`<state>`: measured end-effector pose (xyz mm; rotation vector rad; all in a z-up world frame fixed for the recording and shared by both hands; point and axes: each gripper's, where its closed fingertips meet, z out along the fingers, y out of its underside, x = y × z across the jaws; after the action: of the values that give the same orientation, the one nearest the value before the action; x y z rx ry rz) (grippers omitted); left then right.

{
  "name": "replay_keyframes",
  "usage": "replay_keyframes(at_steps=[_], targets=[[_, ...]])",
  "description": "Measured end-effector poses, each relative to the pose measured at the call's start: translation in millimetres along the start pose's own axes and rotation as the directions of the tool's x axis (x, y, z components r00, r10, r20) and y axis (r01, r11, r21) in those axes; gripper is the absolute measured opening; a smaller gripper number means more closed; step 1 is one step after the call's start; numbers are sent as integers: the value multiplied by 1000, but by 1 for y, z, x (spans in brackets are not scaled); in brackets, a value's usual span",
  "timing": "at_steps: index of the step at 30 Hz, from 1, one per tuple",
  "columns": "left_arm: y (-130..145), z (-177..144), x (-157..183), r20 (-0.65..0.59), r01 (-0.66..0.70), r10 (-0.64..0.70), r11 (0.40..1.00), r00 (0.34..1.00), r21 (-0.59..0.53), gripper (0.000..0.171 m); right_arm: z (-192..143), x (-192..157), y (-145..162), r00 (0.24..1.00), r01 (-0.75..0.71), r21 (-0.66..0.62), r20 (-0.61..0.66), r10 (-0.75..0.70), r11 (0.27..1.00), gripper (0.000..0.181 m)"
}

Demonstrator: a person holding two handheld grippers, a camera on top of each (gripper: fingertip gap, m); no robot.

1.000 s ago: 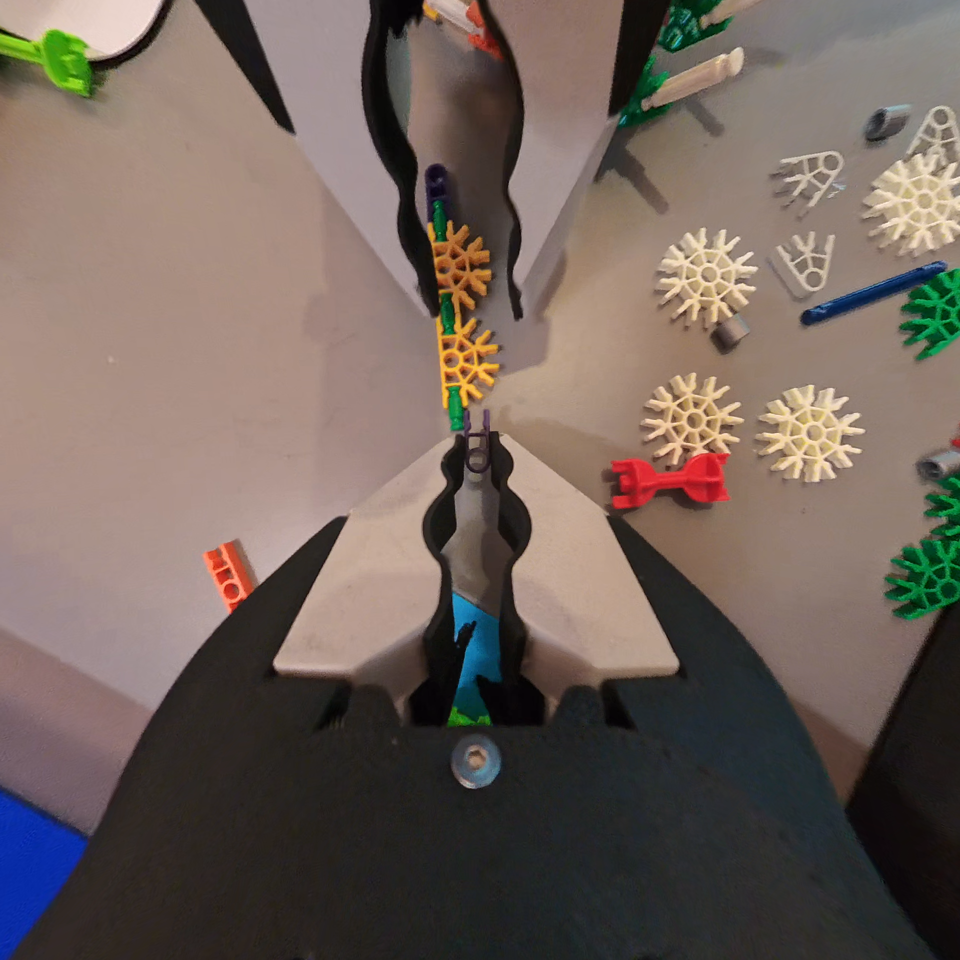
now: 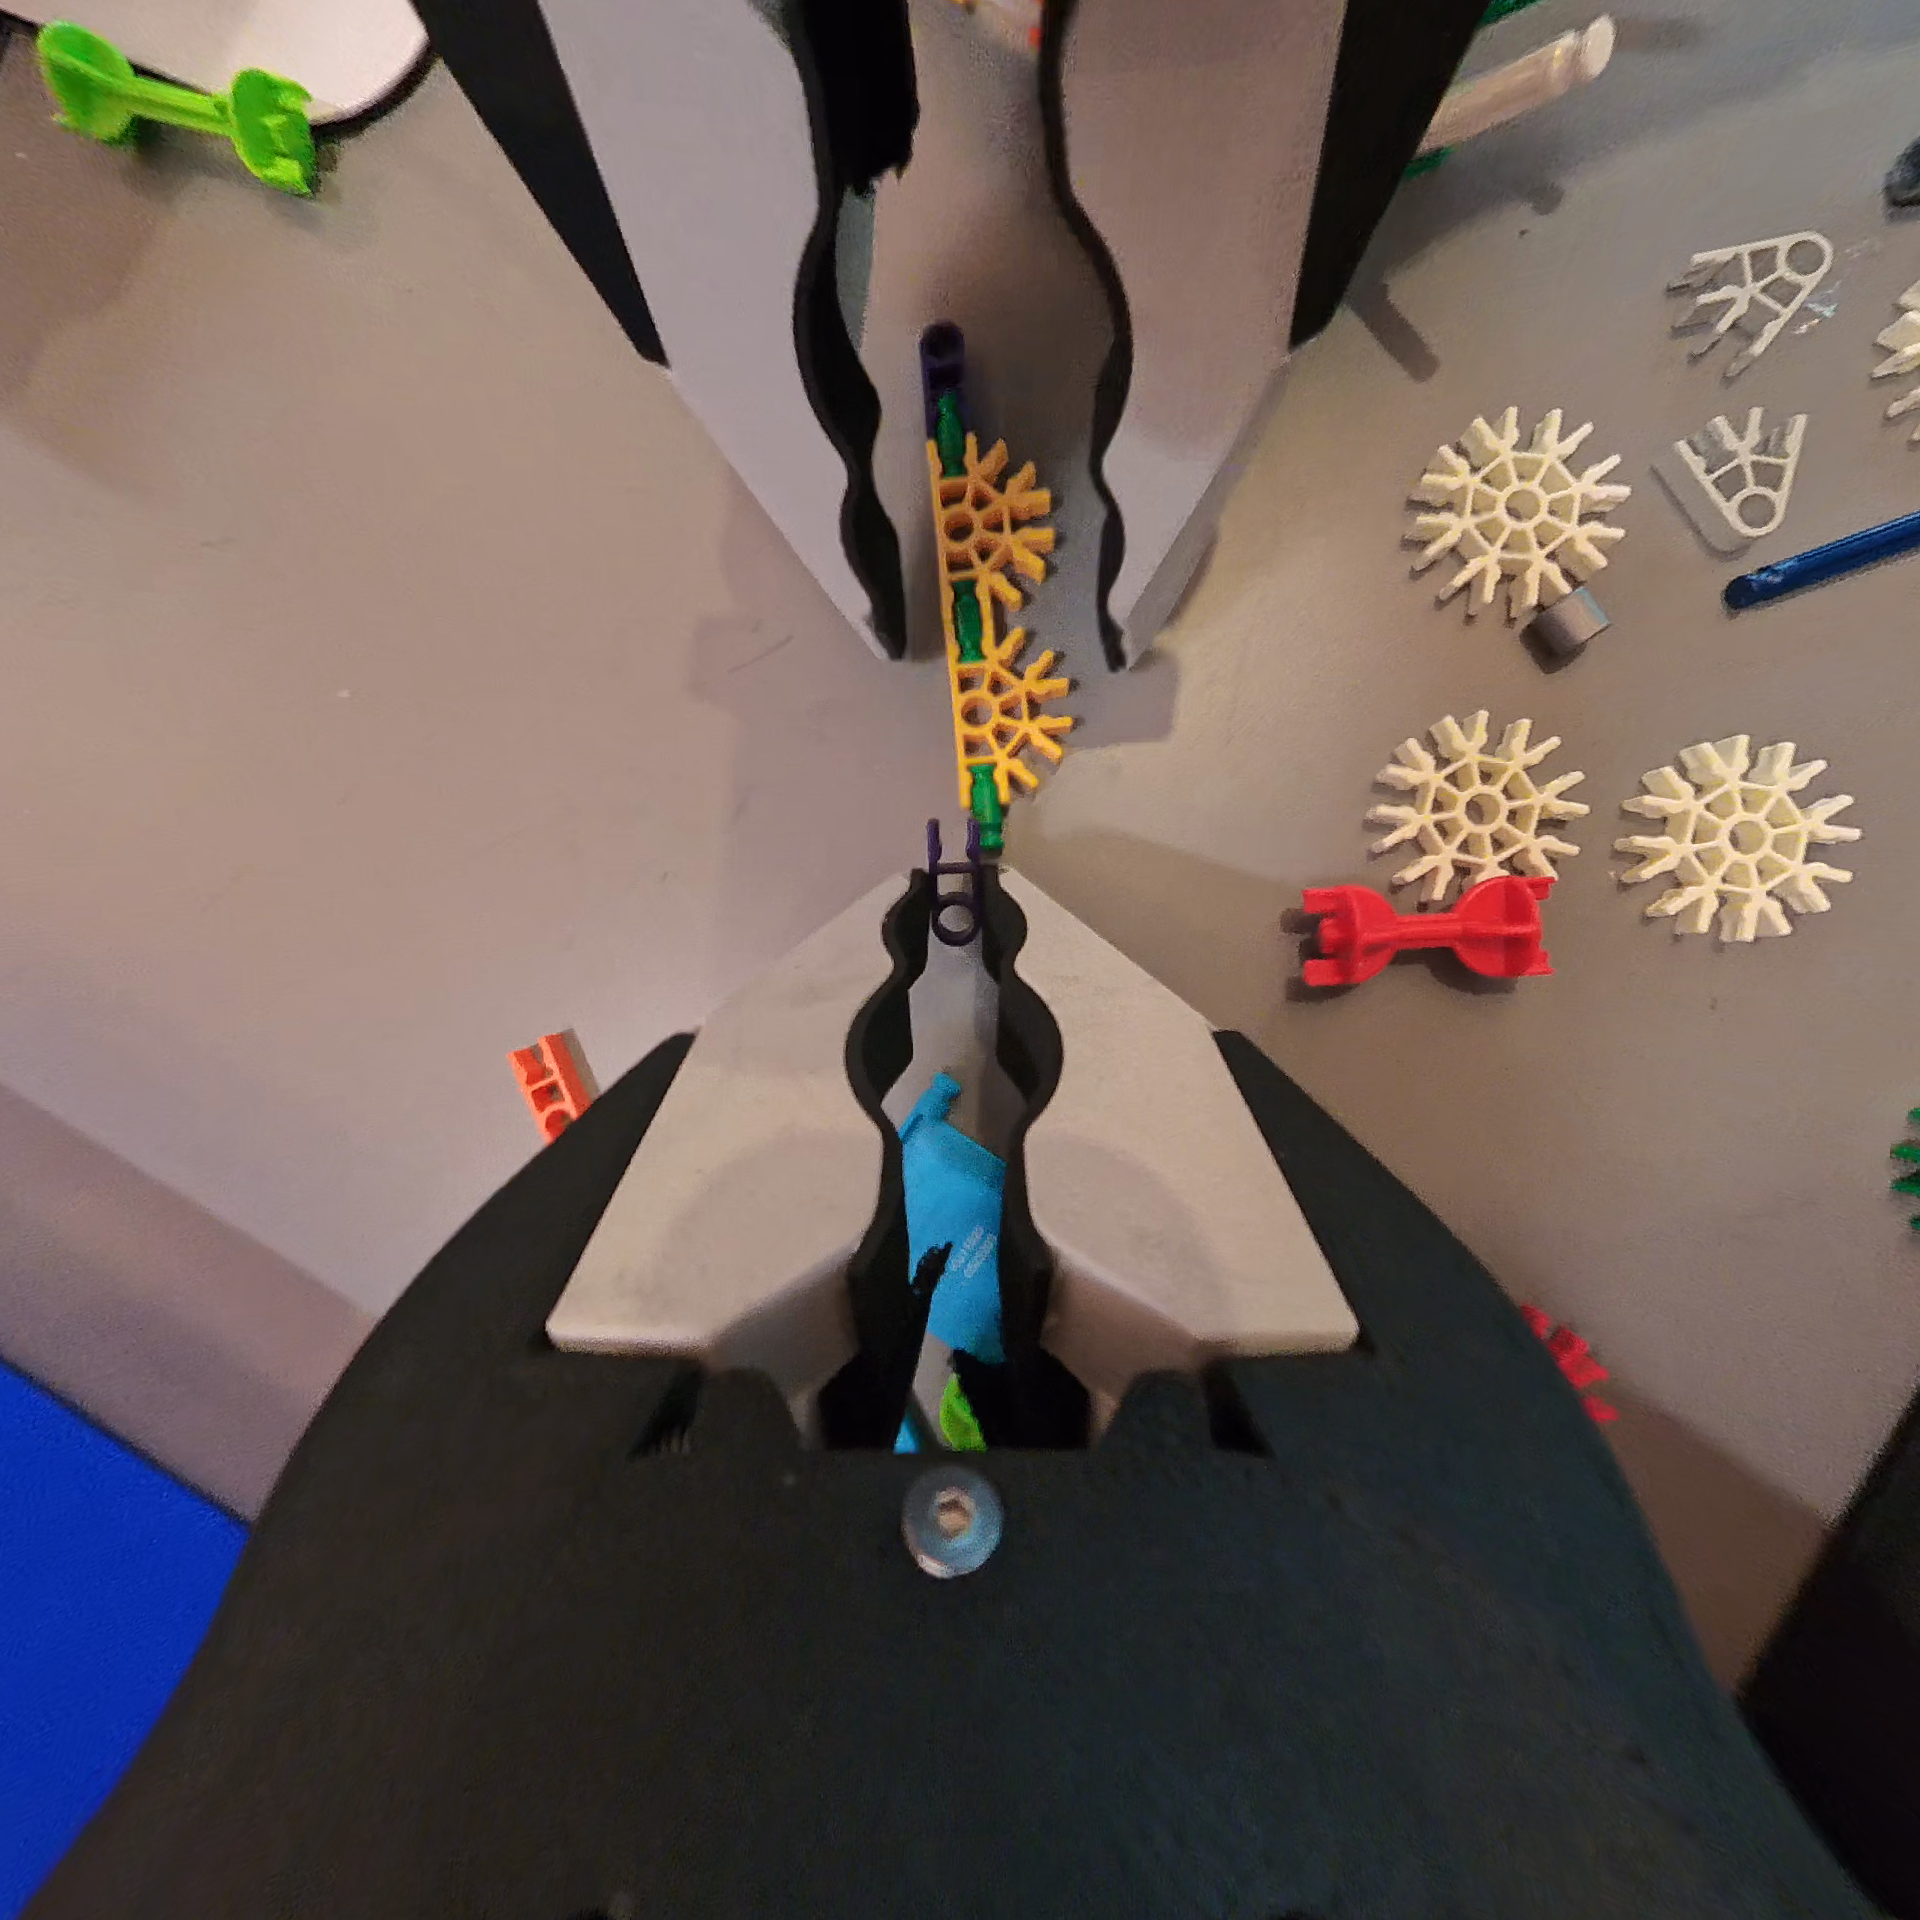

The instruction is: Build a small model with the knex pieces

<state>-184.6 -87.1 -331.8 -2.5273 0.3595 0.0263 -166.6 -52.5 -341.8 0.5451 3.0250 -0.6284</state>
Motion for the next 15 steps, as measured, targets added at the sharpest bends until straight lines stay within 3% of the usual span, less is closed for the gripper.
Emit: replay_keyframes(at_steps=[4,15], targets=[[14,9,5,-19,-16,14,998,1000,-64,5,4,0,2,1000,24,-10,-4,-24,1000,18],[11,1,6,-12,38,-38,999,999,-1,20,-2,-4,-11,1000,2,64,28,-3,998,18]])
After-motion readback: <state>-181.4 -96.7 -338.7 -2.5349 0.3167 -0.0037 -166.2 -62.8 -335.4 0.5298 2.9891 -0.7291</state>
